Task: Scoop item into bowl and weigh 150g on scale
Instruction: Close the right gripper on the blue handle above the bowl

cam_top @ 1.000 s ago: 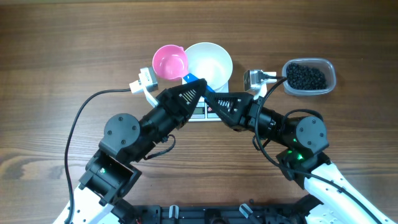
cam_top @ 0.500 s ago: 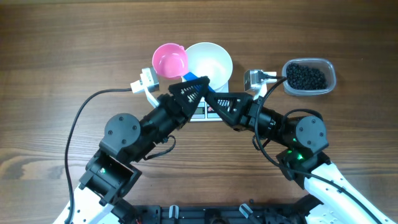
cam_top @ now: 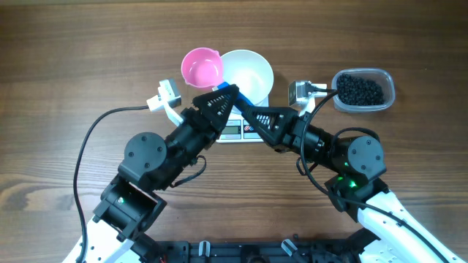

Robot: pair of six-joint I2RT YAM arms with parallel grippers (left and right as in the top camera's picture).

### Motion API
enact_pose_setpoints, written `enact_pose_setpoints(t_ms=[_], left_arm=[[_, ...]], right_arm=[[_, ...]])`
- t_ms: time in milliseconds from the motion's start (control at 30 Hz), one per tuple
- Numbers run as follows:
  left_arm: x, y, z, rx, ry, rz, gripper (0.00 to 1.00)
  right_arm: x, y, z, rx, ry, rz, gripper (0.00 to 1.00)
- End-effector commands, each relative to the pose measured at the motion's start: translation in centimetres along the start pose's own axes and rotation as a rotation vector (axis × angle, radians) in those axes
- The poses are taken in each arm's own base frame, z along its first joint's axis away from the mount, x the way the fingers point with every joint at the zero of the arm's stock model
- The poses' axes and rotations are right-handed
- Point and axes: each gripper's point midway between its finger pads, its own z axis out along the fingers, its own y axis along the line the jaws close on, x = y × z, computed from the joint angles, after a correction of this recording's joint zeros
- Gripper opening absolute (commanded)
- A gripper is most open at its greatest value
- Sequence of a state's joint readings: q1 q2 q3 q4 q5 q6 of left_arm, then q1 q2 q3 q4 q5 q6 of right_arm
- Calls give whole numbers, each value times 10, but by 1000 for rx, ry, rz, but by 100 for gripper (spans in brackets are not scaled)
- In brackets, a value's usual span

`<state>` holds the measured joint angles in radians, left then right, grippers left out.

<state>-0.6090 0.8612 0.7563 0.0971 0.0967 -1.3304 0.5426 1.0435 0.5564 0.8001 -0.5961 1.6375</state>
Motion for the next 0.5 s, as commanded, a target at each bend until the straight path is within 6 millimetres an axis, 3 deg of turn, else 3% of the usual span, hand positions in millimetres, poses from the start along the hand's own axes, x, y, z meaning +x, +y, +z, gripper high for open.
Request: enact_pose_setpoints(t_ms=[0,200,467], left_arm=[[-11,3,0,-14,-67,13,51],[-16,3,-1,-19,-96,13,45],[-16,3,-1,-19,-95,13,28]], right_arm=[[-5,4,2,-7,-28,-13,4],[-4,4,2,-5,-24,-11,4],[-2,4,2,-4,-9,-11,4]])
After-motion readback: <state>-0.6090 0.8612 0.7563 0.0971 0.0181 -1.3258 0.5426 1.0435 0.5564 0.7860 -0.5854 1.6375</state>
